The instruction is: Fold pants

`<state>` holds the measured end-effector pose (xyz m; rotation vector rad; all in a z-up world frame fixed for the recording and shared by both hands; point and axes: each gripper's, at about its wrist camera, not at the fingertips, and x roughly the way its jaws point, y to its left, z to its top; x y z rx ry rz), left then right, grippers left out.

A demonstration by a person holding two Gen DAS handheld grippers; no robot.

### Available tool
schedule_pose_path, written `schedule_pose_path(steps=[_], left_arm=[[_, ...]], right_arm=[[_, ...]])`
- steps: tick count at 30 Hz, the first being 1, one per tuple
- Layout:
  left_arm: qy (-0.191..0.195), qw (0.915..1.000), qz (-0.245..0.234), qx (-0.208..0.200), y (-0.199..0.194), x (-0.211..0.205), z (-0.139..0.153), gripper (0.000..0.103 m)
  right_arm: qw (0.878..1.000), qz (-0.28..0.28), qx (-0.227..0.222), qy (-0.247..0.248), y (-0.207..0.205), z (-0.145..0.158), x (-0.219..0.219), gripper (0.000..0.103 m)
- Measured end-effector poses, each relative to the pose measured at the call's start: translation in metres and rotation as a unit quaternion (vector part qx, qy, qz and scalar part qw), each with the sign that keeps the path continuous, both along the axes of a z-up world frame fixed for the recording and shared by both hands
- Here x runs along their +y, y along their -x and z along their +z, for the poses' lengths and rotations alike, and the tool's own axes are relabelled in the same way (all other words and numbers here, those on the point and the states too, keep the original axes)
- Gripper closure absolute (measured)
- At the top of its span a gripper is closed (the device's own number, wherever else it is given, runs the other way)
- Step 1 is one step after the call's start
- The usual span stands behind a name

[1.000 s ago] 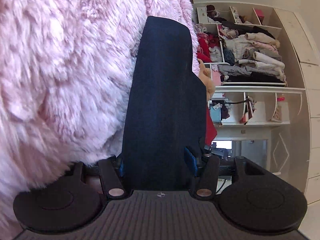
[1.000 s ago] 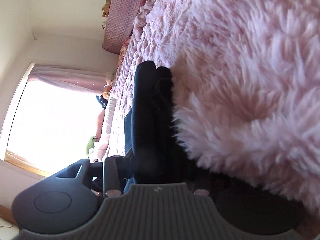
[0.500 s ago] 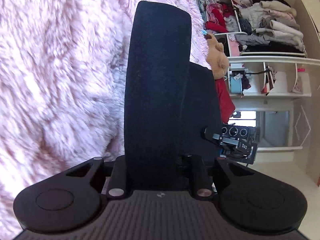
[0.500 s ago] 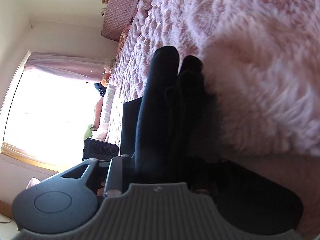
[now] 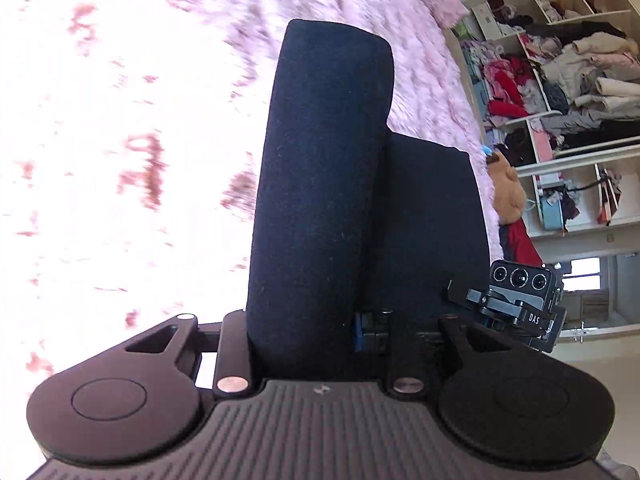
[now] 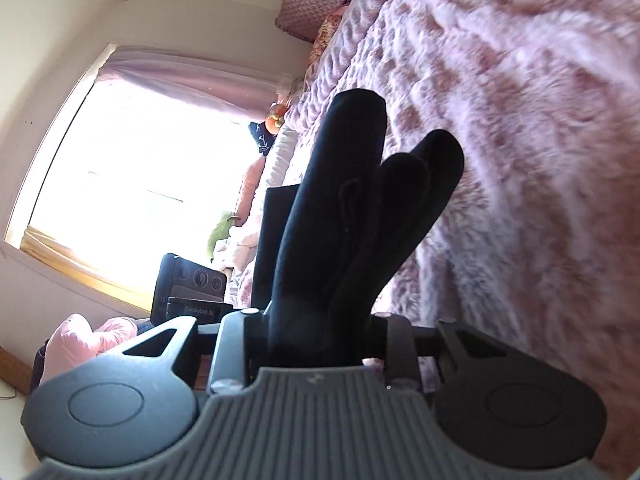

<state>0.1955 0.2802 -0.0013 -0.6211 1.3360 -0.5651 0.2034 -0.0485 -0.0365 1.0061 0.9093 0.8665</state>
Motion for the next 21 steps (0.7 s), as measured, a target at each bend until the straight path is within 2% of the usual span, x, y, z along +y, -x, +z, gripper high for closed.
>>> schedule_pose_path(steps=[3,5,7,9,11,13,15,17,19,20,21], left_arm=[[-0.015,0.999,0.043,-0.005,-0.005,0.056,0.001,0.069],[-0.007,0.9972,0.071,-0.018,-0.006,0.093,-0.008,0.067],[0.025,0.9928,0.114,-0.025,-0.005,0.122,-0.024,0.065],[0.066,0.9872,0.145,-0.013,-0.008,0.148,-0.048,0.064],[0.093,0.9837,0.154,-0.001,-0.009,0.163,-0.071,0.06],[0.137,0.9776,0.159,0.005,-0.007,0.173,-0.09,0.057],[0.165,0.9711,0.172,-0.013,-0.002,0.182,-0.1,0.058],[0.18,0.9649,0.19,-0.022,0.006,0.204,-0.108,0.059],[0.184,0.9553,0.231,-0.022,0.016,0.219,-0.109,0.058],[0.182,0.9495,0.255,-0.015,0.018,0.228,-0.108,0.056],[0.177,0.9458,0.272,-0.008,0.023,0.23,-0.106,0.054]], right_arm=[[1.0,0.013,-0.01,-0.01,-0.026,-0.011,0.068,0.077],[1.0,0.012,-0.007,-0.022,-0.037,-0.023,0.1,0.077],[0.998,0.005,0.021,-0.058,-0.048,-0.045,0.129,0.075],[0.995,0.001,0.058,-0.082,-0.05,-0.068,0.146,0.075],[0.996,0.008,0.051,-0.068,-0.05,-0.077,0.15,0.075],[0.997,0.024,0.039,-0.055,-0.053,-0.083,0.15,0.077],[0.996,0.028,0.049,-0.063,-0.053,-0.086,0.141,0.077],[0.996,0.034,0.055,-0.06,-0.053,-0.087,0.13,0.078],[0.997,0.038,0.054,-0.042,-0.051,-0.082,0.118,0.077],[0.997,0.04,0.052,-0.031,-0.048,-0.079,0.112,0.075],[0.998,0.043,0.047,-0.018,-0.045,-0.074,0.105,0.069]])
